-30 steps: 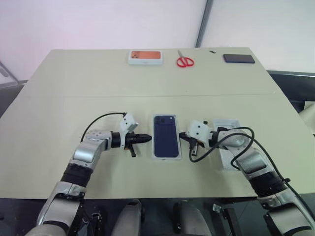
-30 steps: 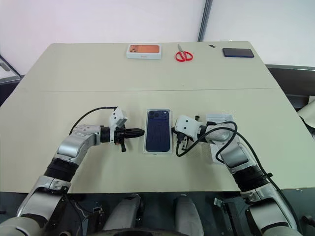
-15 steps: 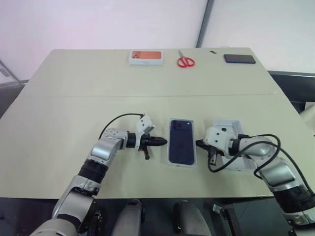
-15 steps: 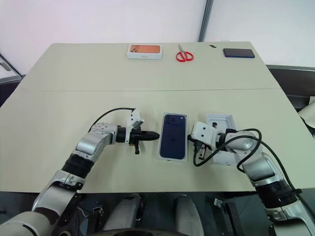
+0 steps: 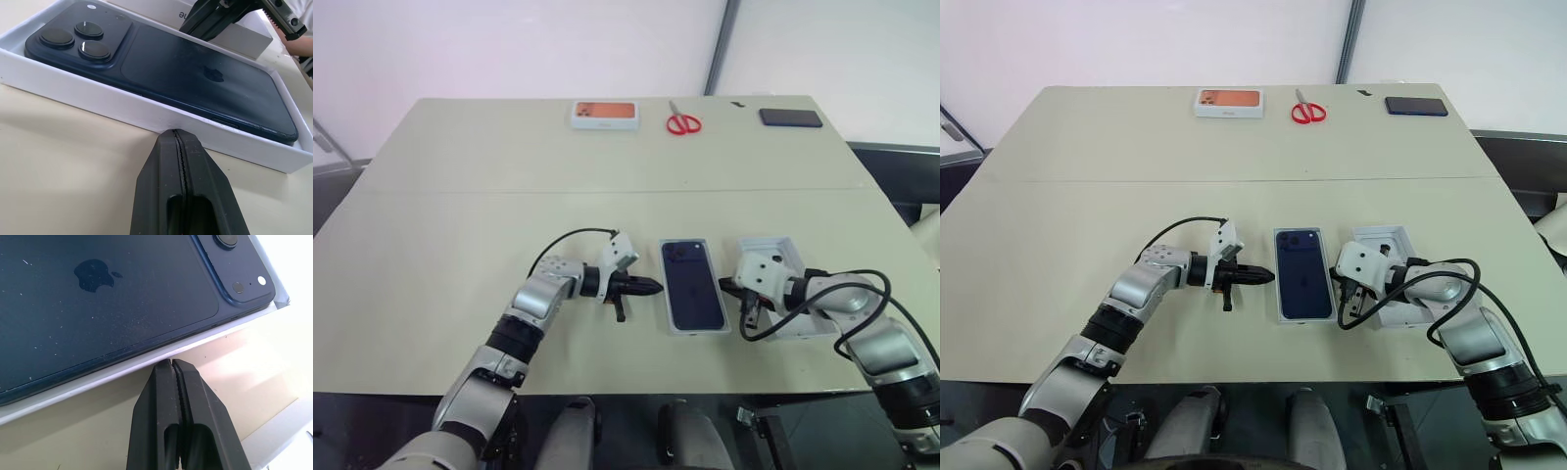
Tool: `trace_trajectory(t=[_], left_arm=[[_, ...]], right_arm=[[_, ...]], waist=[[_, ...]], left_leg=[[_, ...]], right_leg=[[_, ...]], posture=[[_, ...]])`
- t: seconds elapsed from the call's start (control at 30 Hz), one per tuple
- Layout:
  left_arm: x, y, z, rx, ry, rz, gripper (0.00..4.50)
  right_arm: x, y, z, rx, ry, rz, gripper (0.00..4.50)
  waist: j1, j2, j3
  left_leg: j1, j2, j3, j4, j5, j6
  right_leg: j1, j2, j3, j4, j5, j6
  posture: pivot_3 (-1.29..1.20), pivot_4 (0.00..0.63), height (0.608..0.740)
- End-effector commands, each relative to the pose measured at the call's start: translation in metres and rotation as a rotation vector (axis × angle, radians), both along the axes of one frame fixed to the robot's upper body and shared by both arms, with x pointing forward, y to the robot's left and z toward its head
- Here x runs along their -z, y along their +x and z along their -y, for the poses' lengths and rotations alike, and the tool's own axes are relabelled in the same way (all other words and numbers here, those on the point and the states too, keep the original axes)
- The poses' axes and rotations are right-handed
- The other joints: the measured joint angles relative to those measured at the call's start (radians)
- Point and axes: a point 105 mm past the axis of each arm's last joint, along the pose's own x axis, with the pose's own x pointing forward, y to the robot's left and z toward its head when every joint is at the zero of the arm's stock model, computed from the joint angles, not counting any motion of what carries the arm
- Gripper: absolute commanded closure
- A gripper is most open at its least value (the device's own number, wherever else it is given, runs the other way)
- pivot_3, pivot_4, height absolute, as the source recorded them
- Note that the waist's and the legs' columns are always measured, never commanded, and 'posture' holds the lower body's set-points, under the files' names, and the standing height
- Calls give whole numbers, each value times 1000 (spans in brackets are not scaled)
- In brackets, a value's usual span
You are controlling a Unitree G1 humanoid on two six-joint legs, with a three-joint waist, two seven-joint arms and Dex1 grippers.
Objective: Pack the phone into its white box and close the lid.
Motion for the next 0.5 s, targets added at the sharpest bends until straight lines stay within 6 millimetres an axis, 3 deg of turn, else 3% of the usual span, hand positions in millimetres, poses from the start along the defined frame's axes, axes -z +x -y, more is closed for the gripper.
trace_trajectory(t=[0.03,0.3,0.5], left_arm=[[-6,4,-3,-3,-6,16,4500],[-12,22,-46,-117,29,95,4500],[-32,37,-85,-263,-13,169,4500]], right_arm=[[-5,-4,0,-18,4,8,4449],[-12,13,14,43,-33,80,4449],[-20,26,22,102,-8,102,4449]], waist=[[0,0,0],[-12,0,0],[-8,0,0]], left_leg=[[0,0,0,0,0,0],[1,1,0,0,0,0],[0,1,0,0,0,0]], right_leg=[[0,0,0,0,0,0],[0,2,0,0,0,0],[-1,1,0,0,0,0]], posture=[[0,150,740],[0,150,740],[0,150,740]])
